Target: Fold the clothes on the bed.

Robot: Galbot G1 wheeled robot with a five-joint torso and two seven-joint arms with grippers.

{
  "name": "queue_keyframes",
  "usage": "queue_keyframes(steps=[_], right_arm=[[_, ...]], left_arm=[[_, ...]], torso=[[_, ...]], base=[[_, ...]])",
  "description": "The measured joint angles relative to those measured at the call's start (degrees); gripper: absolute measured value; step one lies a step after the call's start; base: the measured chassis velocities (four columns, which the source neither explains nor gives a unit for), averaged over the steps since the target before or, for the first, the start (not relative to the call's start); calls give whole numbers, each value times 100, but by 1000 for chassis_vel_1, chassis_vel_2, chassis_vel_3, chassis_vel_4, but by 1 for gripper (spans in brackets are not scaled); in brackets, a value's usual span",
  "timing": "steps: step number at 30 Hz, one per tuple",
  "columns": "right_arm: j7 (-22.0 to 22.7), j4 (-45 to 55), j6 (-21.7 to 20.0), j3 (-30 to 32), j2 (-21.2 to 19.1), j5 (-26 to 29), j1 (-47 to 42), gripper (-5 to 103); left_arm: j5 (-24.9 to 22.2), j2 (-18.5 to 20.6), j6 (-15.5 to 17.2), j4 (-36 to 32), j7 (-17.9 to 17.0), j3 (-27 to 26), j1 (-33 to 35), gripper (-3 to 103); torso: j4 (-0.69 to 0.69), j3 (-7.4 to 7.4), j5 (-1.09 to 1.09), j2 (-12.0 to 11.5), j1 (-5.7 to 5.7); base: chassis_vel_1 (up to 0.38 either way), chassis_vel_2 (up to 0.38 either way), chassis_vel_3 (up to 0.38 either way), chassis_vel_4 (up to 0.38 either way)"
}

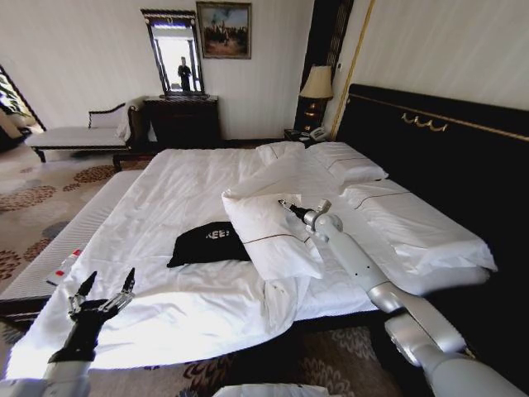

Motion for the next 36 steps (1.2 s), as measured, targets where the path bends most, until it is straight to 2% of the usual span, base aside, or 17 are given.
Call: queue_keyframes(steps=[7, 19, 21, 22, 26, 27, 29, 32, 35, 36], right_arm=[[-80, -349, 40, -158, 349, -87, 416, 100], [-193, -486, -124, -399, 482, -385, 460, 102], [-371, -471, -117, -397, 474, -438, 429, 91], [-371, -471, -117, -397, 474, -438, 429, 91], [-766, -354, -23, -419, 361, -547, 379, 70], [-766, -354, -23, -419, 361, -547, 379, 70], [-890, -314, 20, -462, 307, -623, 343, 59], [-942, -269, 55, -464, 277, -647, 309, 54], [-1058, -201, 138, -441, 225, -654, 258, 37], [-1058, -201, 138, -441, 225, -654, 258, 37]], left_arm=[[8, 46, -14, 78, 0, 4, -27, 100], [-41, 107, -73, 222, 0, -52, -48, 100], [-55, 127, -83, 268, 0, -67, -65, 100], [-55, 127, -83, 268, 0, -67, -65, 100], [-94, 145, -85, 305, 0, -84, -96, 100], [-94, 145, -85, 305, 0, -84, -96, 100], [-95, 144, -86, 306, 0, -80, -104, 100], [-95, 138, -86, 296, 0, -66, -107, 100], [-92, 138, -86, 283, 0, -61, -108, 100], [-92, 138, -86, 283, 0, -61, -108, 100]], torso=[[2, 0, 0, 0, 0], [1, 0, 1, 0, 0], [0, 0, 1, 0, -1], [0, 0, 1, 0, -1], [1, 0, 1, 0, 0], [1, 0, 1, 0, 0], [0, 0, 2, 0, 0], [1, 0, 2, 0, 0], [1, 0, 2, 0, 0], [1, 0, 2, 0, 0]], base=[[0, 0, 0, 0], [0, 0, 0, 0], [0, 0, 0, 0], [0, 0, 0, 0], [0, 0, 0, 0], [0, 0, 0, 0], [0, 0, 0, 0], [0, 0, 0, 0], [0, 0, 0, 0], [0, 0, 0, 0]])
